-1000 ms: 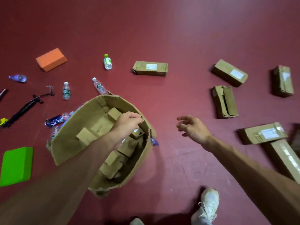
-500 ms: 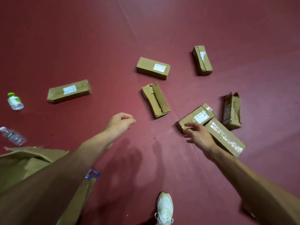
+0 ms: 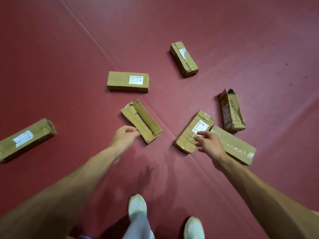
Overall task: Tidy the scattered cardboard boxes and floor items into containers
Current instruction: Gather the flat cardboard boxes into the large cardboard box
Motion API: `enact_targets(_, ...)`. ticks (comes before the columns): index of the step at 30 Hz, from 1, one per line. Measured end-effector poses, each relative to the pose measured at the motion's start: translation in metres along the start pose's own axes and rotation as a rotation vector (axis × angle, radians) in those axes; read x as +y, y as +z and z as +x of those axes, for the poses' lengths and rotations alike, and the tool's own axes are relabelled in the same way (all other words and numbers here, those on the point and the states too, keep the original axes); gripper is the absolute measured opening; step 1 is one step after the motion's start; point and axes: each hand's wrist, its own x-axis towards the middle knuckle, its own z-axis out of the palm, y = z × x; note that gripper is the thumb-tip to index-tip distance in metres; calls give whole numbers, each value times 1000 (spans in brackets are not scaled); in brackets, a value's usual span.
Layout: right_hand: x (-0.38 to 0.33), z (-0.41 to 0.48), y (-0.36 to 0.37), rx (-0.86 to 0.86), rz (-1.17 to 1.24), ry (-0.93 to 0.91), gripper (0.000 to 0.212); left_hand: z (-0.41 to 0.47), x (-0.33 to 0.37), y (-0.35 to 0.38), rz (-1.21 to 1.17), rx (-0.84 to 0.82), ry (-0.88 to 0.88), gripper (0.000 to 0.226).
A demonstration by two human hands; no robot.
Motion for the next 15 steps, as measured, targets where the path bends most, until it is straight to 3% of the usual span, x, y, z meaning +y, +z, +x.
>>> enact_targets(5,66,85,35,63,-49,70,40,91,-49,52,-2,72,-57,34)
enact_targets(12,165,222,63,288,-65,215,78,218,-114,135,-23,236,-89,63)
enact_targets(15,202,282,70,354,-15,317,90,274,-140,156,-63,348,-206,70)
